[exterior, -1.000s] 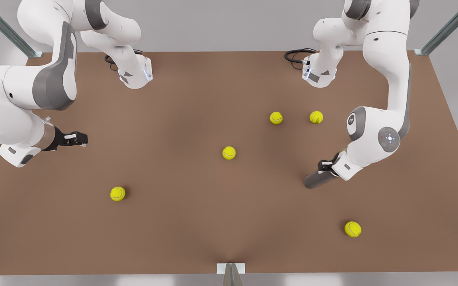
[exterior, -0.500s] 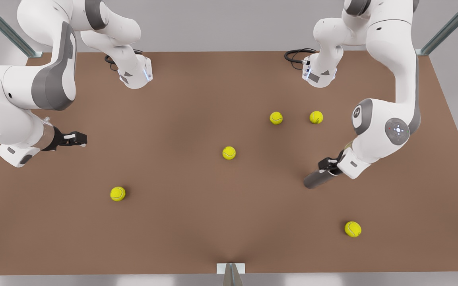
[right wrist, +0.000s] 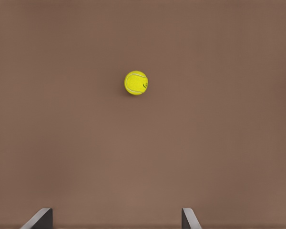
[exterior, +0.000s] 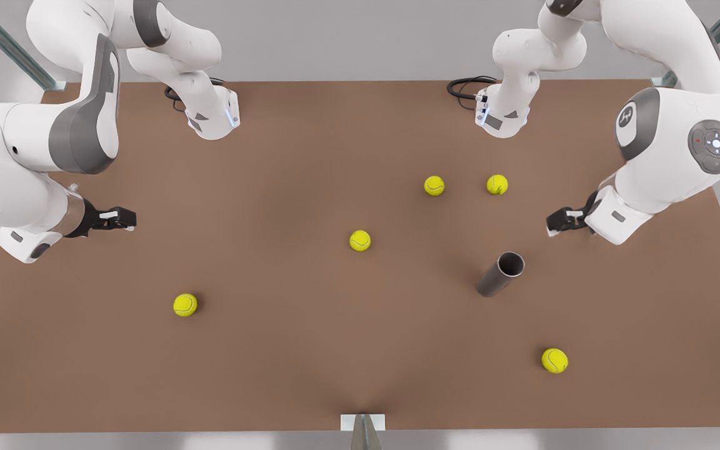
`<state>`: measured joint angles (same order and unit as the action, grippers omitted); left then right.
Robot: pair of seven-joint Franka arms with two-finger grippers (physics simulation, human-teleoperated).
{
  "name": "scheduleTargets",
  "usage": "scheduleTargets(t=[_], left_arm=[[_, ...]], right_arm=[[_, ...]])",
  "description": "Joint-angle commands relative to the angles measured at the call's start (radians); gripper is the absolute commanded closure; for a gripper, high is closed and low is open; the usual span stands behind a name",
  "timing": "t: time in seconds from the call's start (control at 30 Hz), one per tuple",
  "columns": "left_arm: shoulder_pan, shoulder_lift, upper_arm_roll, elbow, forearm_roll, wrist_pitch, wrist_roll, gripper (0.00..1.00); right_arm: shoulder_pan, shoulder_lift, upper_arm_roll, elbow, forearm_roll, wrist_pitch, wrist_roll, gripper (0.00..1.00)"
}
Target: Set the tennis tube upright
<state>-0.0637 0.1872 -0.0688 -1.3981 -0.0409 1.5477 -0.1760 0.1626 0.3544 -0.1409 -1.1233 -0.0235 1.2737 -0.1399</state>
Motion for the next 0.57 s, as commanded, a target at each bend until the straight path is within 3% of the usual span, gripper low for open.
scheduleTargets(t=[0.0, 0.53], left_arm=[[-0.002, -0.019, 0.0, -0.019, 0.029, -0.077, 0.001, 0.0], [-0.002, 0.004, 0.0, -0.038, 0.027, -0.064, 0.001, 0.0]], right_arm=[[0.0, -0.002, 0.0, 0.0, 0.001, -0.001, 0.0, 0.0], [-0.002, -0.002, 0.0, 0.046, 0.004, 0.001, 0.0, 0.0]])
